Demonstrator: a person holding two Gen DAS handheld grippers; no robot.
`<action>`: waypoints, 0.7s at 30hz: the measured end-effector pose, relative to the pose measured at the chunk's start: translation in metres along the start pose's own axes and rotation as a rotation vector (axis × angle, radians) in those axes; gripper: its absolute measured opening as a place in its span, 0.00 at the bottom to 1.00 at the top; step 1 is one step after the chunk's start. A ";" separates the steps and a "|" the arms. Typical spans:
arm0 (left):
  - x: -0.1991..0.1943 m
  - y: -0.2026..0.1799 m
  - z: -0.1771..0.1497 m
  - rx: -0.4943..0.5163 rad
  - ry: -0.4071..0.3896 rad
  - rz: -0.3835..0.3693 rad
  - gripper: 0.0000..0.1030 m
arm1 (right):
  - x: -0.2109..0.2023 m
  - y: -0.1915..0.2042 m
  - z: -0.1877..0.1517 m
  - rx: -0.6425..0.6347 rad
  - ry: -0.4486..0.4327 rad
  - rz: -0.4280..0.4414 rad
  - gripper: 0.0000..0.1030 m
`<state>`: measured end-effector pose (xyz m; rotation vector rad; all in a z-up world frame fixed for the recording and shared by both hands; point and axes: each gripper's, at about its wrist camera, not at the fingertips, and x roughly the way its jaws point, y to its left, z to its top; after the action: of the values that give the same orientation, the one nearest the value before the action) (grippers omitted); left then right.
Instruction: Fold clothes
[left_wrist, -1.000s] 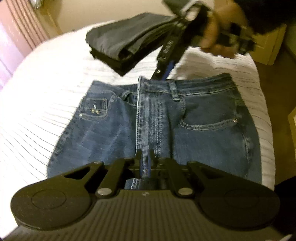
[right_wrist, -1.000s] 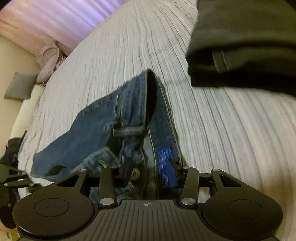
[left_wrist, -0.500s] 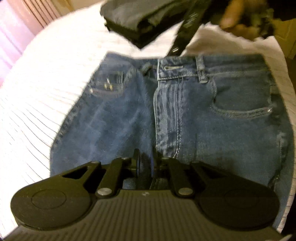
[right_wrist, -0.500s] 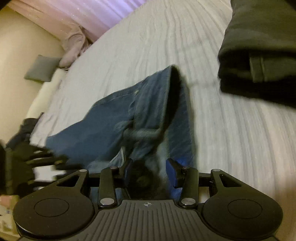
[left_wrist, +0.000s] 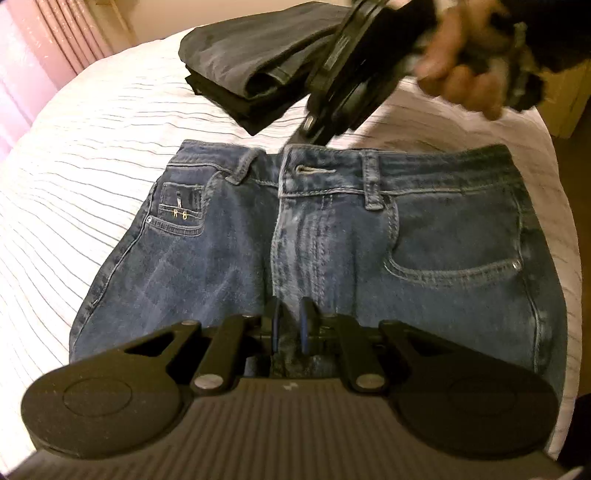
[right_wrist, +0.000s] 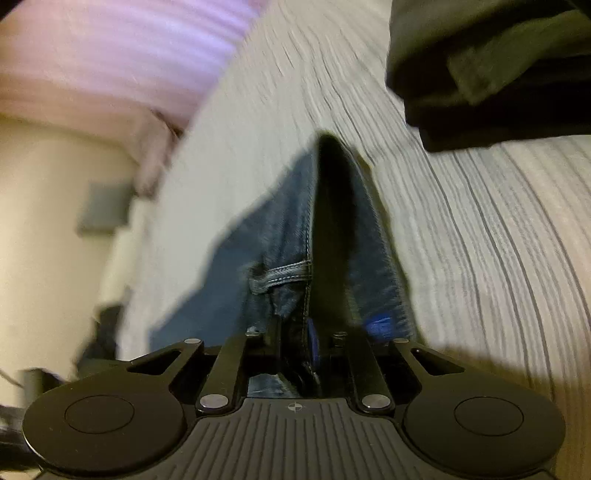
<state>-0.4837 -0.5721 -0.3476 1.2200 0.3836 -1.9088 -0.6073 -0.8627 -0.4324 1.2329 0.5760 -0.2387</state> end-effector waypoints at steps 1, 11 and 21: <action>0.003 0.000 0.001 0.003 0.002 0.000 0.09 | -0.008 0.002 -0.003 0.008 -0.029 0.018 0.05; 0.008 0.002 -0.003 0.013 0.006 0.002 0.09 | -0.032 0.019 -0.020 -0.131 -0.061 -0.088 0.83; 0.001 -0.003 -0.015 0.043 0.001 0.007 0.09 | 0.045 0.014 -0.008 -0.250 0.164 -0.088 0.46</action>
<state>-0.4769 -0.5615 -0.3558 1.2488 0.3396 -1.9194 -0.5655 -0.8445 -0.4470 0.9908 0.7792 -0.1349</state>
